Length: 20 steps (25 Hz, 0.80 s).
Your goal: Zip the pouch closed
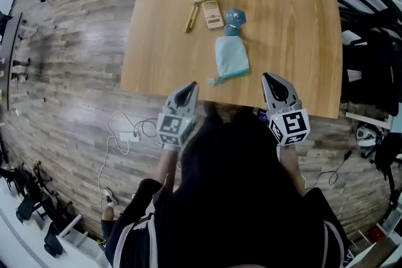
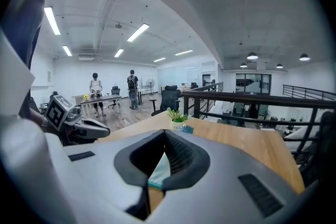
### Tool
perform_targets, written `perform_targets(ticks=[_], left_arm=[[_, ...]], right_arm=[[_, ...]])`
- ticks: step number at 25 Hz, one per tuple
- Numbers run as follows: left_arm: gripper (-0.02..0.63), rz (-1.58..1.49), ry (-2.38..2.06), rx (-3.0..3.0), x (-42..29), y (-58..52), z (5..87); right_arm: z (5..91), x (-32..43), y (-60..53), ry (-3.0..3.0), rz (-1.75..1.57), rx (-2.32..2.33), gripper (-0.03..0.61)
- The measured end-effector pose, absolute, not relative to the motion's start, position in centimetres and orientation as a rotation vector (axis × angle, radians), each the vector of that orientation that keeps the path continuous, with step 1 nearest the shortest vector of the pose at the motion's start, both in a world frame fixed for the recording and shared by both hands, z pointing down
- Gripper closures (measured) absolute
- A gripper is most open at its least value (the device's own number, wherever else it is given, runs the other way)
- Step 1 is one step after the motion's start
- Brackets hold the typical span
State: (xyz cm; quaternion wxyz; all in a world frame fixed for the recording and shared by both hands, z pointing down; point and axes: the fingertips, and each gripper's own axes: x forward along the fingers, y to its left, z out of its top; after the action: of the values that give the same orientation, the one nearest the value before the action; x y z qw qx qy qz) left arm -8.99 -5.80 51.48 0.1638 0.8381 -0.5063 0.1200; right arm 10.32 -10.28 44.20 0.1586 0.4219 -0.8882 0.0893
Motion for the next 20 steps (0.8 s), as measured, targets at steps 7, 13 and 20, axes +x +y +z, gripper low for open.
perform_targets(ticks=[7,13,20], left_arm=[[0.61,0.814,-1.19,2.583,-5.9,-5.5,58.3],[0.536,1.484,-0.727,2.691,-4.7,-4.8,69.7],[0.515,1.731,-0.53,2.684,-5.0,-6.6,75.5]], right_arm=[[44.9,11.5,-11.4,-2.528,0.28,1.248,0.565],[45.1,10.9,-10.7,-2.517,0.287,1.263,0.565],[46.0,10.9,-9.7,-2.465,0.322,1.308,0.565]])
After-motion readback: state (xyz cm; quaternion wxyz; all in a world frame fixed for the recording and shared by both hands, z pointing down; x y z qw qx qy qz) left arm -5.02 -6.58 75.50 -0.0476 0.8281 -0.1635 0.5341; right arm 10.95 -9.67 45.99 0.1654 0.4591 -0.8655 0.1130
